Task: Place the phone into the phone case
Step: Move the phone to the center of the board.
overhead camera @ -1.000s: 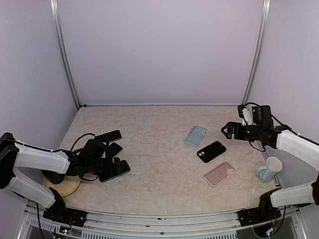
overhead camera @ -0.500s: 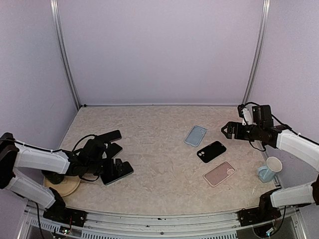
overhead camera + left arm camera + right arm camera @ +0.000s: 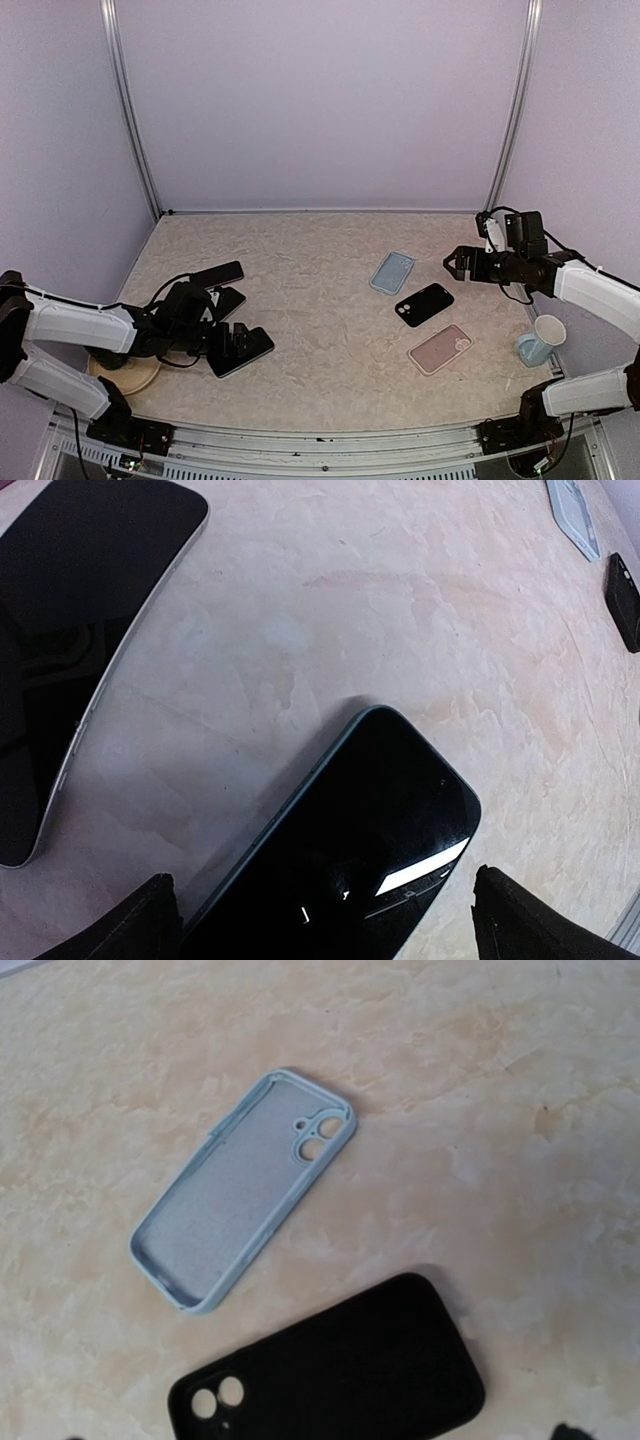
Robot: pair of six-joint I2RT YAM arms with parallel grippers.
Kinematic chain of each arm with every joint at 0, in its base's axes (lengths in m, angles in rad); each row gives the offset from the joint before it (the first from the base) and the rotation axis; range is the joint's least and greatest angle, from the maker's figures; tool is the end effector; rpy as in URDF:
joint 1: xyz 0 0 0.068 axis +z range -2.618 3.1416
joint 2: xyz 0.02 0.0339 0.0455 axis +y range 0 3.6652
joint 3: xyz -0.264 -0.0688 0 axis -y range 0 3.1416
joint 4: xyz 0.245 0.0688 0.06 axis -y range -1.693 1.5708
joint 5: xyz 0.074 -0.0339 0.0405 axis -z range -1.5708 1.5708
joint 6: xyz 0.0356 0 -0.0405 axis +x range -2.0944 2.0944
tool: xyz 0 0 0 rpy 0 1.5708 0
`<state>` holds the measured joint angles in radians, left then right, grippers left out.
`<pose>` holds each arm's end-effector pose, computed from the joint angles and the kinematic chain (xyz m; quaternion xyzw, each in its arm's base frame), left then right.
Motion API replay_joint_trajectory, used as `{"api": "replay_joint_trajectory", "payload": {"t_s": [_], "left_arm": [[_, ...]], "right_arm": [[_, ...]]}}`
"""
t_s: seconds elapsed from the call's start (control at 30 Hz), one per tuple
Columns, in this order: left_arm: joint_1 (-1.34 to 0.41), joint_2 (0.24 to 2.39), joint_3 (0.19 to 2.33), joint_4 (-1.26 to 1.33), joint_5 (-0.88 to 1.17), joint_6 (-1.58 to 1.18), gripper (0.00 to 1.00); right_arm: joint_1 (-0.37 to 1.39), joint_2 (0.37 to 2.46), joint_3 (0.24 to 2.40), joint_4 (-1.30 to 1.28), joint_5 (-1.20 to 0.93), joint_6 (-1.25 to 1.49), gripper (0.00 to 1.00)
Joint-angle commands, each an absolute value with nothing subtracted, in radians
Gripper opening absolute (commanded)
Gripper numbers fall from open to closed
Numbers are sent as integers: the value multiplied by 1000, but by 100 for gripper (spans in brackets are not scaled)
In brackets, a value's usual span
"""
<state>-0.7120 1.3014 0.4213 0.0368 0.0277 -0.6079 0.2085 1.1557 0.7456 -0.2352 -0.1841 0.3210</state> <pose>0.1697 -0.1477 0.1355 0.0535 0.9330 -0.2283 0.2731 0.2425 0.0580 0.2469 0.0091 0.8919 0.1957 0.4075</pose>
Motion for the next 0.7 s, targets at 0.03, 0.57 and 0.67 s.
{"api": "replay_joint_trajectory", "payload": {"t_s": [0.03,0.57,0.67], "left_arm": [[-742,1327,407,18,93,-601,99],[-908,1478,519,-108,4,-561,99],[-948,1520,556,-148,-46,-543,99]], "right_arm": [[219,1161,780,-239,-198,319,100],[219,1164,784,-252,-209,314,100],[219,1164,787,-255,-215,314,100]]}}
